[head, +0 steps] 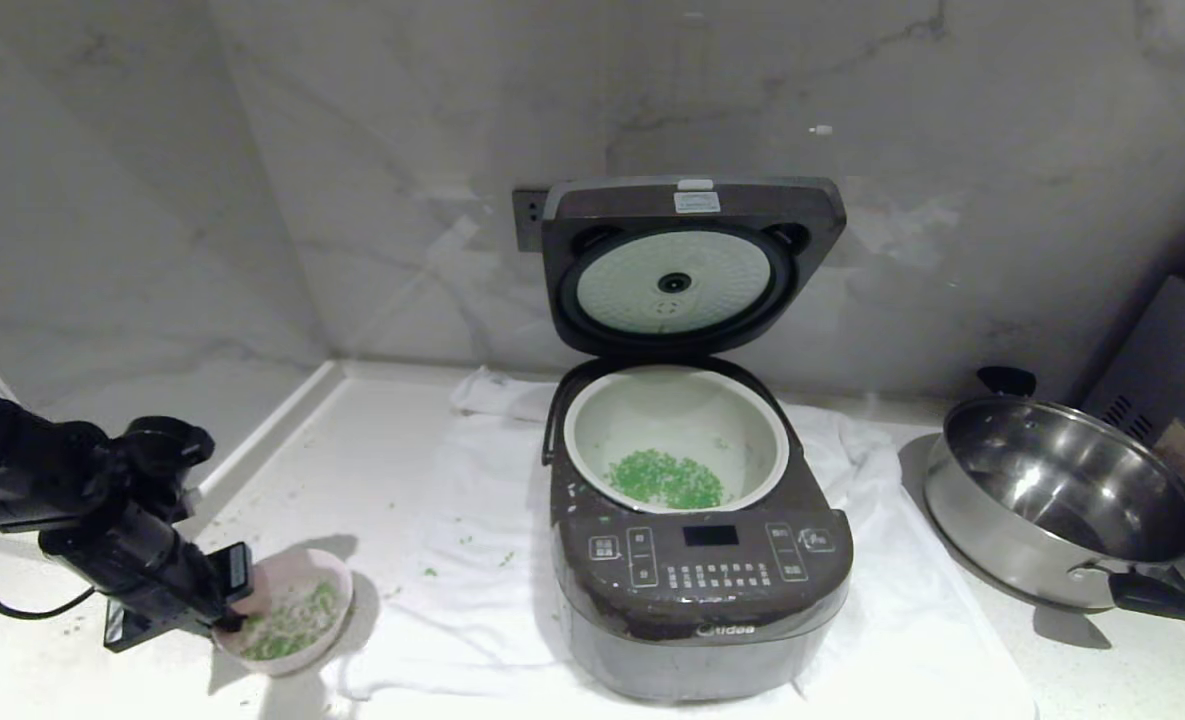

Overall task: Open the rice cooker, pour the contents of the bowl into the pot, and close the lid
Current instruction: Pour the water from the bowl into the rice cooker

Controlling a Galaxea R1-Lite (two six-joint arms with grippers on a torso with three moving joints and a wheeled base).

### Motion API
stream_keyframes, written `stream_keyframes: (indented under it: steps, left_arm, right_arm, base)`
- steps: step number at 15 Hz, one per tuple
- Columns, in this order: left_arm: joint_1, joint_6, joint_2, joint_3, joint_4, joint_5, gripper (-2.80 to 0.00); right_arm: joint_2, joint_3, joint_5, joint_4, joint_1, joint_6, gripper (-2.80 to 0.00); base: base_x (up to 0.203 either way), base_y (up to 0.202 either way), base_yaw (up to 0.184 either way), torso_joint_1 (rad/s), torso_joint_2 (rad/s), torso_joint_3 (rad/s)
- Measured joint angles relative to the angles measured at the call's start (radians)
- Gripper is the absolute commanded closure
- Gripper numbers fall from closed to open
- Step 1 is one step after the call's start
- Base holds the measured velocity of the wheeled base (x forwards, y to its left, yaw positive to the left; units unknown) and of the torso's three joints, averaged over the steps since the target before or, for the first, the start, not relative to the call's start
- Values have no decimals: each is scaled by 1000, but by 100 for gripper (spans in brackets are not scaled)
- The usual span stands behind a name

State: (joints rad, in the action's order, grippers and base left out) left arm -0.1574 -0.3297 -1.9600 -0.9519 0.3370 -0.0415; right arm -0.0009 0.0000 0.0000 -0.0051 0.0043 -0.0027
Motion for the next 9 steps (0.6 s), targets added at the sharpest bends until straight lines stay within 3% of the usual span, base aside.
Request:
stream_keyframes:
  steps: [9]
  left_arm:
    - [187,-118,-15,-374,358,-30,0]
  right_arm:
    - [0,0,0,1,0,0,0]
  base:
    - [0,0,0,0,0,0]
